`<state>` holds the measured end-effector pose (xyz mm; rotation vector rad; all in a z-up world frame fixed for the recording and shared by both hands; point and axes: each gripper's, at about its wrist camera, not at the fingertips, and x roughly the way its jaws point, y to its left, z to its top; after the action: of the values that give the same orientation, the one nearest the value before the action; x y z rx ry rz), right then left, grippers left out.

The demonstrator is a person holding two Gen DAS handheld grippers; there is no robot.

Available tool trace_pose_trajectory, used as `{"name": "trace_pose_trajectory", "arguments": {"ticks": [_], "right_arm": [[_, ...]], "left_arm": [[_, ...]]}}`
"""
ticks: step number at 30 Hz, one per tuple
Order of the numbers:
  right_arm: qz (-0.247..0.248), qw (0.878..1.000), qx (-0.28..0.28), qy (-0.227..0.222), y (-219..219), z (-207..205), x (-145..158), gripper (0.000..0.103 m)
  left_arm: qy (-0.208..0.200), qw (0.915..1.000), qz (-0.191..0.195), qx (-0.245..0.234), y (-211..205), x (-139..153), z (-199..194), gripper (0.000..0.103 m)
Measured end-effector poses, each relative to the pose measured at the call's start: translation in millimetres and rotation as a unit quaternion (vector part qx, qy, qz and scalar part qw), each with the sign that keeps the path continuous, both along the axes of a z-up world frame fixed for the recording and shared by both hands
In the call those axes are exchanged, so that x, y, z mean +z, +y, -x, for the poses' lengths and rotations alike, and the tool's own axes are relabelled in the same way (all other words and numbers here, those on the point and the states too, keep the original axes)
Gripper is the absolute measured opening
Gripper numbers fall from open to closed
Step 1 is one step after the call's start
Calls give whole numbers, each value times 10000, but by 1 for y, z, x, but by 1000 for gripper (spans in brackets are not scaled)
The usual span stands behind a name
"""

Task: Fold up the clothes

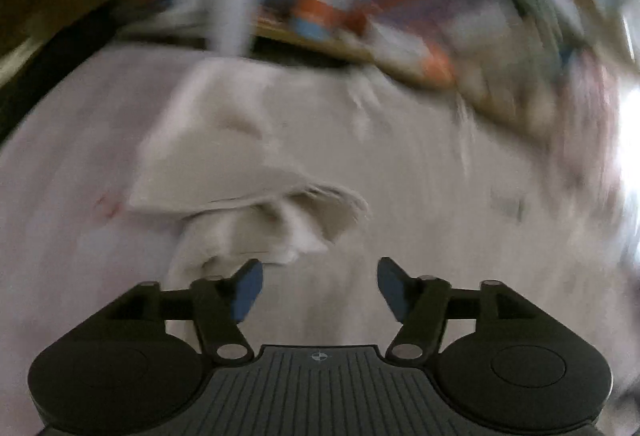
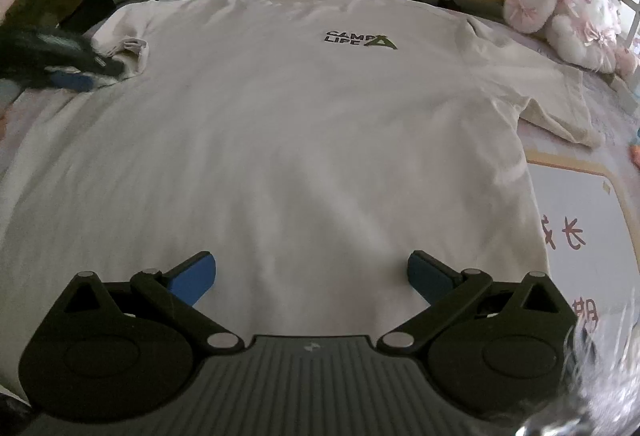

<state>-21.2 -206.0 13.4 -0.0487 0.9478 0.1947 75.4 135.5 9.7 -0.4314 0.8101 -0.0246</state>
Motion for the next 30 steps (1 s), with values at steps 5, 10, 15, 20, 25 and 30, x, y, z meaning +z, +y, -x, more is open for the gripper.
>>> {"name": "trace_pose_trajectory", "arguments": {"ticks": [5,10,15,20,25,30], "right_arm": [[88,10000,19,-29,5,-2,-1,103],[109,9999,32,-31,6,-4,0,103],[112,9999,22,-46,7,-4,0,103],[105,9999,15,-87,9,-3,-1,103],[93,9999,10,-141,9,0,-2,103],[94,9999,23,-132,9,0,-1,103]], "left_arm": [[71,9804,1270,1507,64,-9,6,61],[272,9621,1643,2161,91,-19,-10,58],[361,9620,1486,2264,95,-25,-29,17],[-213,9716,1625,1709,76,-2,-48,2],[-750,9805,1685,674,30,32,-99,3],[-303,9856,1648,-241,0,31,-140,23]]}}
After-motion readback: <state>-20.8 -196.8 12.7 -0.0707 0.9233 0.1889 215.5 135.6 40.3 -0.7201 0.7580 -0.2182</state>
